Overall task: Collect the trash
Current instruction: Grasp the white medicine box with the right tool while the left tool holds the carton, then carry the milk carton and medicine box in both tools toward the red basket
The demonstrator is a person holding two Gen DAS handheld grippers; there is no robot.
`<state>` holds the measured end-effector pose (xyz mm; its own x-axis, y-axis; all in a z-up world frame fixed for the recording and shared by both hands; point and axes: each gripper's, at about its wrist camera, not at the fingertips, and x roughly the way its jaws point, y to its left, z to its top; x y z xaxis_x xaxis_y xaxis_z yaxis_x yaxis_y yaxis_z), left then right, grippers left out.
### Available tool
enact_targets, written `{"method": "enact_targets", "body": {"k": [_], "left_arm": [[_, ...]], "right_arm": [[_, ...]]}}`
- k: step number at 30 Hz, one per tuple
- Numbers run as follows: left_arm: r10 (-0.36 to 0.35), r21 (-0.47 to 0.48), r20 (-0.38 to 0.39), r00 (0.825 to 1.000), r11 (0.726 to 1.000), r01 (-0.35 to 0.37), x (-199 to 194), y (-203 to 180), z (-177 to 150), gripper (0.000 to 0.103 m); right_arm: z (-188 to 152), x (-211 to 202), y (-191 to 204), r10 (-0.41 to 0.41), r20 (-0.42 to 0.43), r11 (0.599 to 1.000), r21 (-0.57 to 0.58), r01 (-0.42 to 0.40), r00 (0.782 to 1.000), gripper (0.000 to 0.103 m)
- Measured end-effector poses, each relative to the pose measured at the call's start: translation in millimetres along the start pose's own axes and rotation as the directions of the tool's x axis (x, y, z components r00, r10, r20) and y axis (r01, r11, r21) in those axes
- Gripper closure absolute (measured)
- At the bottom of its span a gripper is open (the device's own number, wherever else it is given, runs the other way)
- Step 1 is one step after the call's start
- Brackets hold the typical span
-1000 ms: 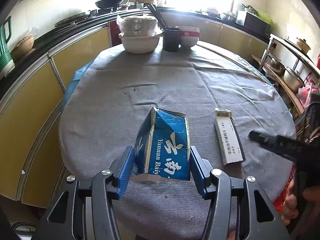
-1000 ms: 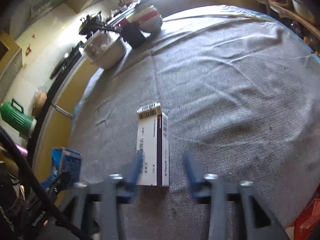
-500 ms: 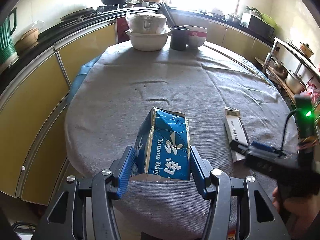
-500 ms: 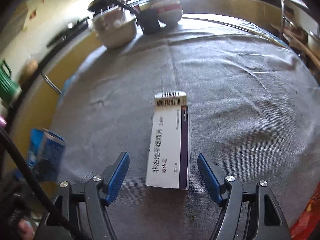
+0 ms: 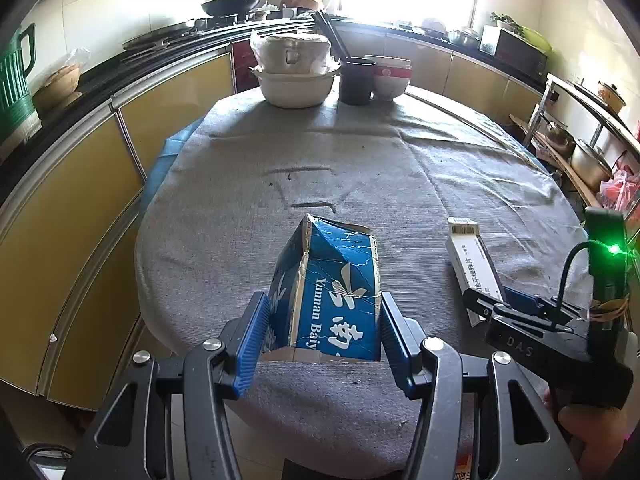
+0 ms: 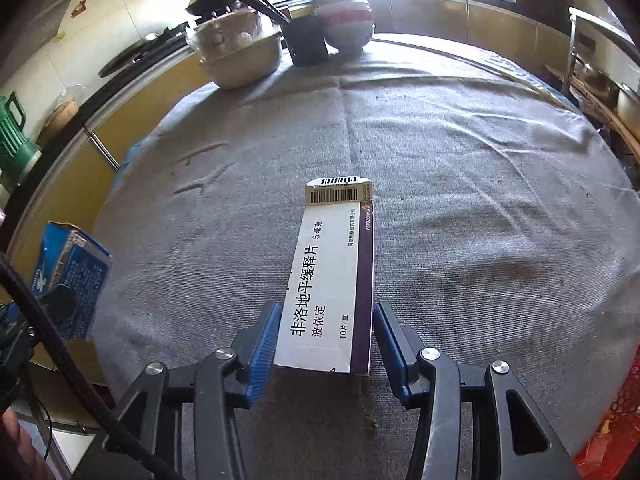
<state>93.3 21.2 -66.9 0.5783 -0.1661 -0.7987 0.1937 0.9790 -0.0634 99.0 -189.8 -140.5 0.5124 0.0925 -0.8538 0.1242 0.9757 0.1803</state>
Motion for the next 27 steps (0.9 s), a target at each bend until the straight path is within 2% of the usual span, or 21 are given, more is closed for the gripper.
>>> {"method": "enact_targets", "body": {"k": [10, 27], "left_arm": [[0.017, 0.015, 0.024, 1.0, 1.0, -0.017, -16.3, -7.0, -1.5, 0.046], [0.024, 0.041, 0.066, 0.998, 0.999, -0.027, -43.1, -17.8, -6.8, 0.046]], "right_arm": [[-0.1, -32.5, -1.7, 0.045, 0.067, 0.999, 0.018, -0.046, 0.997, 0.052], [-1.8, -78.5, -26.5, 0.063, 0.169, 0.993, 0.084, -0.078, 0.984, 0.052]]}}
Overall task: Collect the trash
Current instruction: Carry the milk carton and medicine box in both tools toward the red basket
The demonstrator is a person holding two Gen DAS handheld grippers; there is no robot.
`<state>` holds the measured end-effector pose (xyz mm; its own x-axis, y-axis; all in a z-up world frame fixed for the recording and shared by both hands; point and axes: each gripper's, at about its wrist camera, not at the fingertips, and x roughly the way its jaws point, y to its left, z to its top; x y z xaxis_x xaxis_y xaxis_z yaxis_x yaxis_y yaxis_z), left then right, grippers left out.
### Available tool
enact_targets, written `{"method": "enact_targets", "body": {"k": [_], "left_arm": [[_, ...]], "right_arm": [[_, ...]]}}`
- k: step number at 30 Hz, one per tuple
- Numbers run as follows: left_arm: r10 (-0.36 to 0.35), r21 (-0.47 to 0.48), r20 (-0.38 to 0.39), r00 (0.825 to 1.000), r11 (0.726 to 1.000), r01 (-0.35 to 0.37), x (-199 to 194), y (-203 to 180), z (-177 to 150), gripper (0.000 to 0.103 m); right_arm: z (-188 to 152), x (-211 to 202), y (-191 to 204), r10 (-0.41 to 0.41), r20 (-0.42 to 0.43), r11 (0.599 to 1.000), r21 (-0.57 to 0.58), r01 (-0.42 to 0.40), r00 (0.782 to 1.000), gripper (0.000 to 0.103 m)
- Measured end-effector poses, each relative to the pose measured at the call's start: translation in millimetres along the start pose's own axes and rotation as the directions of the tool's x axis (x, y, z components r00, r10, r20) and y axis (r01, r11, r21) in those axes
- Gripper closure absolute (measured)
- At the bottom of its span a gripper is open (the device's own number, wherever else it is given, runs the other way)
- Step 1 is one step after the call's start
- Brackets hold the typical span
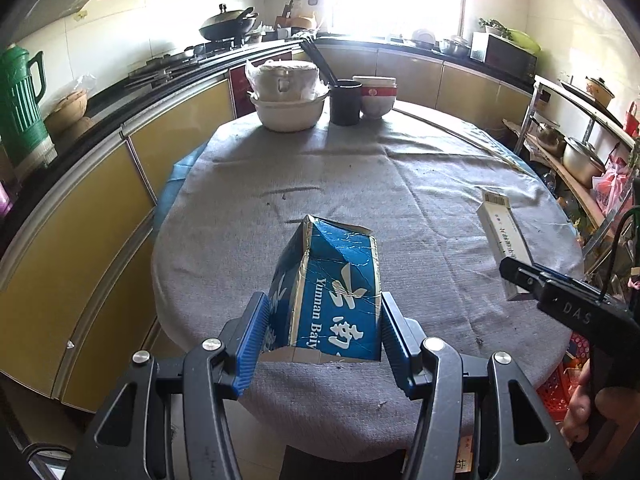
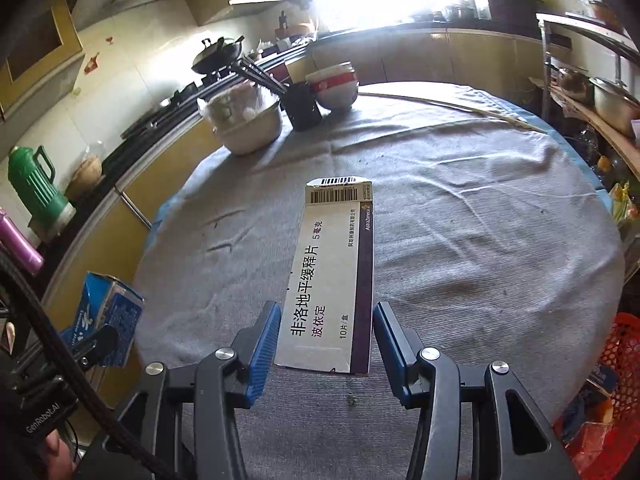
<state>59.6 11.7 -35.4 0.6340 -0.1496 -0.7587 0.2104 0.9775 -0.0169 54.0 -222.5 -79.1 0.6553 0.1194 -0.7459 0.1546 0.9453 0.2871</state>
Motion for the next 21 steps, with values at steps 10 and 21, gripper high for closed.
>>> {"method": "enact_targets", "body": {"k": [10, 21], "left_arm": [[0.007, 0.021, 0.032, 0.999, 1.0, -0.008, -15.9, -9.2, -0.4, 0.046], [0.022, 0.065, 0.081, 0.996, 0.998, -0.028, -36.0, -27.2, 1.6, 0.046]], "right_arm": [[1.5, -27.6, -15.0, 0.009, 0.052, 0.999, 0.034, -0.01, 0.999, 0.052], [-3.2, -57.5, -36.6, 0.015, 0.099, 0.997, 0.069, -0.021, 0.995, 0.052]]}}
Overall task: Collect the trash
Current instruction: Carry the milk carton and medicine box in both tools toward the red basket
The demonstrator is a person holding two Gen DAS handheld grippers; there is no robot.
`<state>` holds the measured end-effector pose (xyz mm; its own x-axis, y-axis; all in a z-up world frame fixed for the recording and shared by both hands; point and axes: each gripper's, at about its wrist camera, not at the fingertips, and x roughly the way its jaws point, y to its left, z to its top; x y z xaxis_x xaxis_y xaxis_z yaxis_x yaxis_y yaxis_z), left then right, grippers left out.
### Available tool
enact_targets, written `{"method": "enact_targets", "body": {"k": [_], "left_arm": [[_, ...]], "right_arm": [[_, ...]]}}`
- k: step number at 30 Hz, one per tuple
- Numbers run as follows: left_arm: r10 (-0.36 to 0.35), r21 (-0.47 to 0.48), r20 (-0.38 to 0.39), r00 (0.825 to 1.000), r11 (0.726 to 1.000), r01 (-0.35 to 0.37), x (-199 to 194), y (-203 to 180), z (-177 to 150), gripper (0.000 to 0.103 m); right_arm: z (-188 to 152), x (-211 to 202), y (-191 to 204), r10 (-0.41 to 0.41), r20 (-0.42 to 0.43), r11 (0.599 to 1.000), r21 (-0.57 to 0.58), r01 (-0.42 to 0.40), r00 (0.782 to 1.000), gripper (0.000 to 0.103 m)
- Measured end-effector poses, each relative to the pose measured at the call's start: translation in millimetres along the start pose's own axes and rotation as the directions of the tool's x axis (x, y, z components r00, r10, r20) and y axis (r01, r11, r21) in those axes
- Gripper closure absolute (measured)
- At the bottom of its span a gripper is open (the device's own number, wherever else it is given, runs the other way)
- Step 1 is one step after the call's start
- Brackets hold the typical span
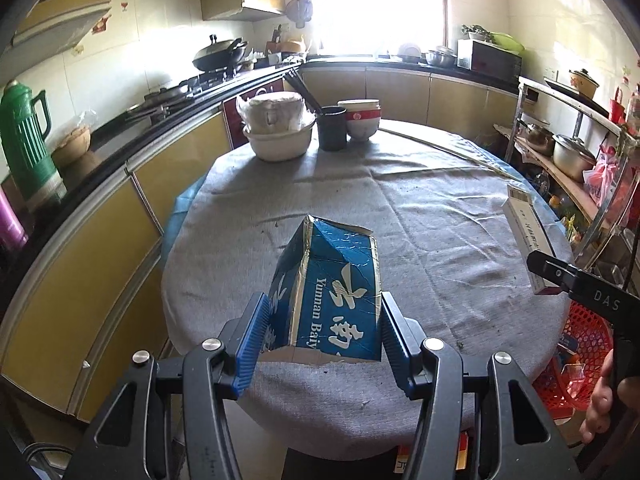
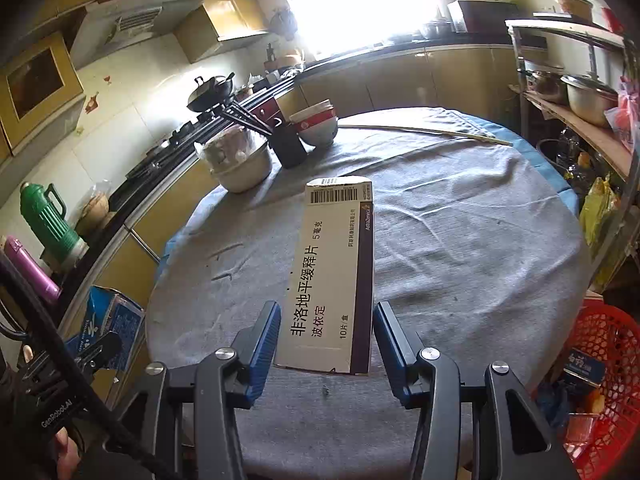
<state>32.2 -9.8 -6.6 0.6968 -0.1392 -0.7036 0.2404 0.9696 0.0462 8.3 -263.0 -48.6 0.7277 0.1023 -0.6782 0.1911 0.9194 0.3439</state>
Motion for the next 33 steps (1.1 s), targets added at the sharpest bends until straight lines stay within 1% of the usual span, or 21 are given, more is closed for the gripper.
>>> {"method": "enact_targets", "body": {"k": [12, 21, 33], "left_arm": [[0.011, 0.059, 0.027, 1.0, 0.998, -0.013, -10.7, -24.6, 1.4, 0.046], [0.022, 0.105, 0.036, 0.999, 0.994, -0.025, -12.9, -44.8, 3.5, 0.046], [0.025, 0.185, 0.045, 0.999, 0.982, -0.033, -15.8, -81.6, 6.3, 0.045]], "right_arm": [[-6.4, -20.3, -32.7, -0.003, 0.023, 0.998, 0.058, 0.002, 1.0, 0.052], [-9.1, -23.6, -50.9, 0.007, 0.029, 0.996, 0.092, -0.009, 1.0, 0.052], [-17.9, -33.4, -85.4, 0.016, 0.043, 0.988, 0.151, -0.022, 0.999, 0.052]]}}
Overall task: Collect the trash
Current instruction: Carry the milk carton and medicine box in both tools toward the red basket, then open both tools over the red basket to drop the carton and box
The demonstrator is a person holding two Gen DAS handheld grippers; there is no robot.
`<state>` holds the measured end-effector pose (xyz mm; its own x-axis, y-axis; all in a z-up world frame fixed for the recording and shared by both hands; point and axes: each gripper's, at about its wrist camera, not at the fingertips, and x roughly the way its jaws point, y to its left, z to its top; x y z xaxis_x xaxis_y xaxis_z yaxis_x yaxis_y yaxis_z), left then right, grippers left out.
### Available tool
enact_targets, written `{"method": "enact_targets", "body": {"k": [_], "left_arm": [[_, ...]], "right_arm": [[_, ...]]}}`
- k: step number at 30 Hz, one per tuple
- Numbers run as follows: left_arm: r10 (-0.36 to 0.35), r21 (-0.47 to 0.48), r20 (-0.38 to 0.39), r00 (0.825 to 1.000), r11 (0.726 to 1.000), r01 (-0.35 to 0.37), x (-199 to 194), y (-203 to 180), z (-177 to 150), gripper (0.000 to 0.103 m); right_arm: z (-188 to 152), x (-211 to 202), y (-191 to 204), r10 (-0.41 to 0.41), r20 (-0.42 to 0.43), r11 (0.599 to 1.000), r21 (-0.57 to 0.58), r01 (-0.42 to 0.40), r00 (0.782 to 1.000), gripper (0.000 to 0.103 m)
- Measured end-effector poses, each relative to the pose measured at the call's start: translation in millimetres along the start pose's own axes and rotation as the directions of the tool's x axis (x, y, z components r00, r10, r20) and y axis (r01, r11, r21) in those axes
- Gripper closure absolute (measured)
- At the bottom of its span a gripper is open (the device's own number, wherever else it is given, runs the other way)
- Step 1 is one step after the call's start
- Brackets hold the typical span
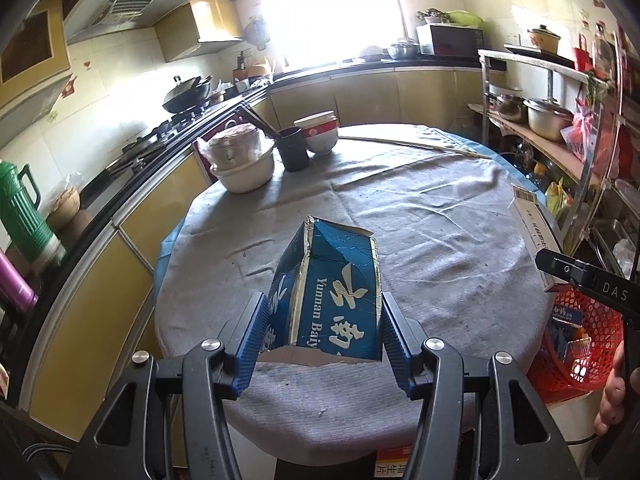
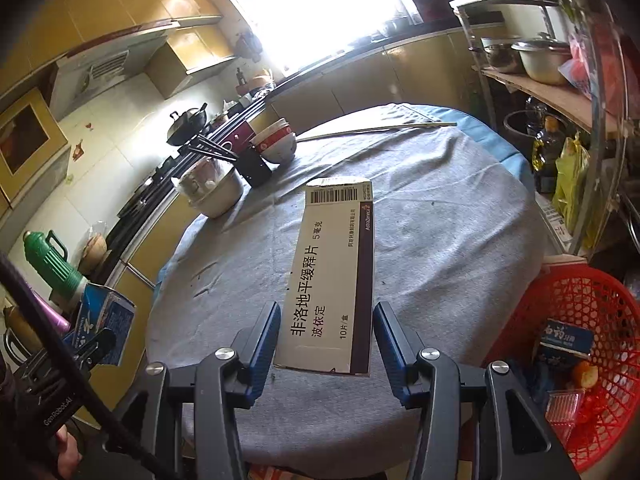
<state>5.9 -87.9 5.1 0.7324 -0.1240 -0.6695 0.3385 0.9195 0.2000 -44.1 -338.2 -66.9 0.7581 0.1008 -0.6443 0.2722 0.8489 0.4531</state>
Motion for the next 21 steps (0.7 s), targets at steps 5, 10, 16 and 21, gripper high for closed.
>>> {"method": "enact_targets", "body": {"k": [5, 10, 16, 21], "left_arm": [[-0.007, 0.046, -0.005, 1.0, 0.999, 0.007, 1.0, -23.4, 4.0, 0.045], [-0.039, 0.105, -0.018, 0.999, 0.994, 0.041, 5.2, -55.2, 9.7, 0.045], [-0.094, 0.188, -0.037, 0.995, 0.977, 0.099, 9.8, -102.9, 14.5, 0.045], [-0.153, 0.26, -0.054, 0.987, 0.952, 0.162, 14.0, -148.1, 21.6, 0.045]], "right_arm": [[-1.6, -5.3, -21.7, 0.0, 0.002, 0.999, 0.036, 0.0, 1.0, 0.052], [-7.7, -13.0, -51.6, -0.011, 0.002, 0.996, 0.086, 0.011, 1.0, 0.052], [-17.4, -23.9, -97.1, -0.033, -0.001, 0.985, 0.167, 0.033, 0.999, 0.052], [-28.9, -39.0, -138.6, -0.063, 0.003, 0.97, 0.237, 0.06, 0.998, 0.052]]}}
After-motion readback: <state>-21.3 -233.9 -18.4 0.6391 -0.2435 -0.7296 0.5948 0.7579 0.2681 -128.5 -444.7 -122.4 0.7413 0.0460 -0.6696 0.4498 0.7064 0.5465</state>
